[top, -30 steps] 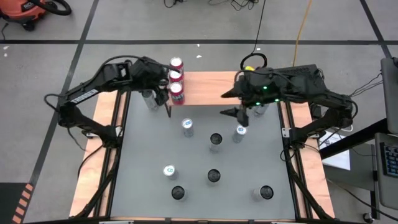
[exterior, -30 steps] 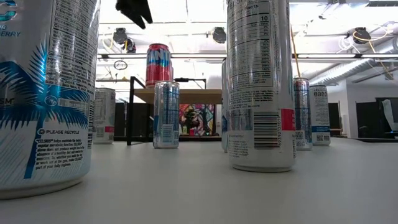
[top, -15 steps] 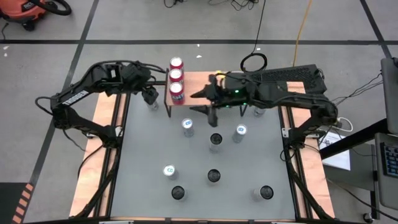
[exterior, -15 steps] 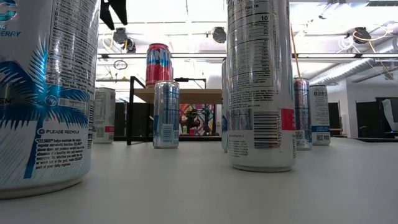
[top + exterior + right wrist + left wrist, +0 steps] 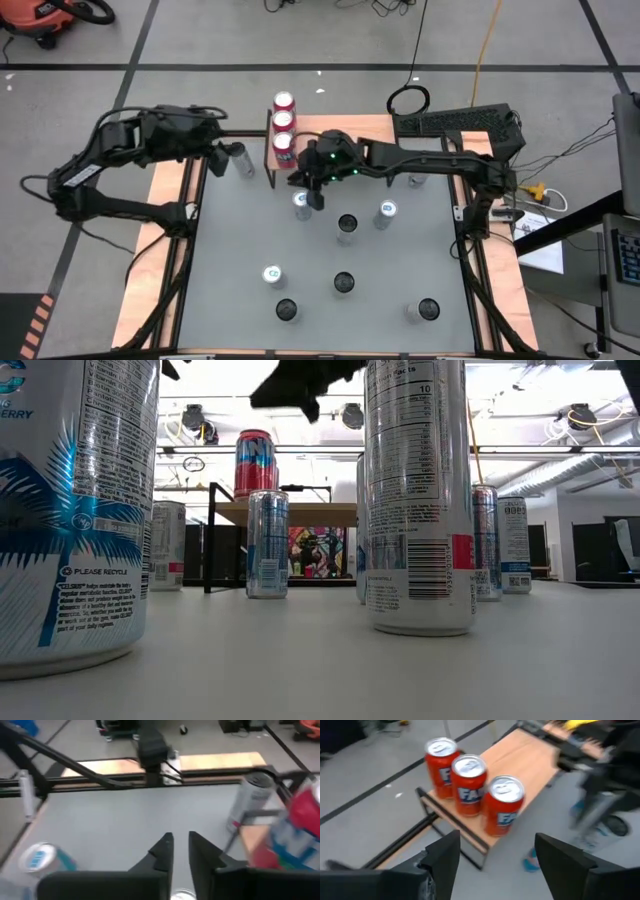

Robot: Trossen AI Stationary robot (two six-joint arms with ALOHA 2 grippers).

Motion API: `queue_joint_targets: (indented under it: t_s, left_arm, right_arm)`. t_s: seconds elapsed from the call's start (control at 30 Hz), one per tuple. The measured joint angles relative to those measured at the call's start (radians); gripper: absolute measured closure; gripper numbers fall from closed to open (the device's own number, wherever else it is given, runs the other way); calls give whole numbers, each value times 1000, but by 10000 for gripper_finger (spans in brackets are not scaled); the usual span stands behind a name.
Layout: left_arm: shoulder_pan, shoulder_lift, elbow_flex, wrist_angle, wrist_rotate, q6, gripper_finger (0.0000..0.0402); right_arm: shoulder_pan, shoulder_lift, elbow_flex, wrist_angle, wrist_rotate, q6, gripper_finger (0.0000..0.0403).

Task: Place canned beverage on shelf
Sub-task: Put the red soda can on the shelf aligned with the other red soda cans

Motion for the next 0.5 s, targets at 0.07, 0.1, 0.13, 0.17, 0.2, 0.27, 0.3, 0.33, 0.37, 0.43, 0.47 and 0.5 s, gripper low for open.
queue_joint_targets:
  t_s: [0.07, 0.1, 0.13, 0.17, 0.2, 0.27, 0.3, 0.33, 0.37, 0.43, 0.47, 0.5]
  left_arm:
    - [0, -25, -36, 27, 30, -20, 159]
    - [0, -31, -49, 26, 38, -29, 160]
    - [0, -33, -60, 24, 41, -46, 161]
    - [0, -37, -72, 25, 43, -58, 162]
    - [0, -40, -84, 24, 43, -71, 162]
    - [0, -41, -99, 26, 41, -77, 162]
    - [0, -40, -104, 26, 39, -76, 162]
    - [0, -37, -105, 24, 35, -74, 162]
    - [0, -30, -105, 27, 24, -69, 162]
    - [0, -24, -106, 33, 5, -49, 162]
    - [1, -21, -106, 38, -6, -34, 162]
    - [1, -20, -106, 50, -15, -21, 162]
  right_arm:
    - [-19, 13, 0, 2, 2, -7, 394]
    - [-29, 16, 0, 2, 2, -10, 398]
    - [-40, 22, 0, 9, 1, -14, 400]
    - [-50, 24, 0, 19, 1, -26, 400]
    - [-60, 24, 0, 22, 0, -41, 398]
    - [-83, 24, 0, 32, -2, -65, 398]
    - [-93, 24, 0, 39, -1, -71, 398]
    - [-103, 24, 0, 40, -1, -76, 400]
    - [-113, 24, 0, 39, -1, -78, 401]
    - [-130, 24, 0, 37, -1, -80, 402]
    - [-138, 24, 0, 37, -2, -82, 402]
    - [-145, 24, 0, 37, -4, -91, 402]
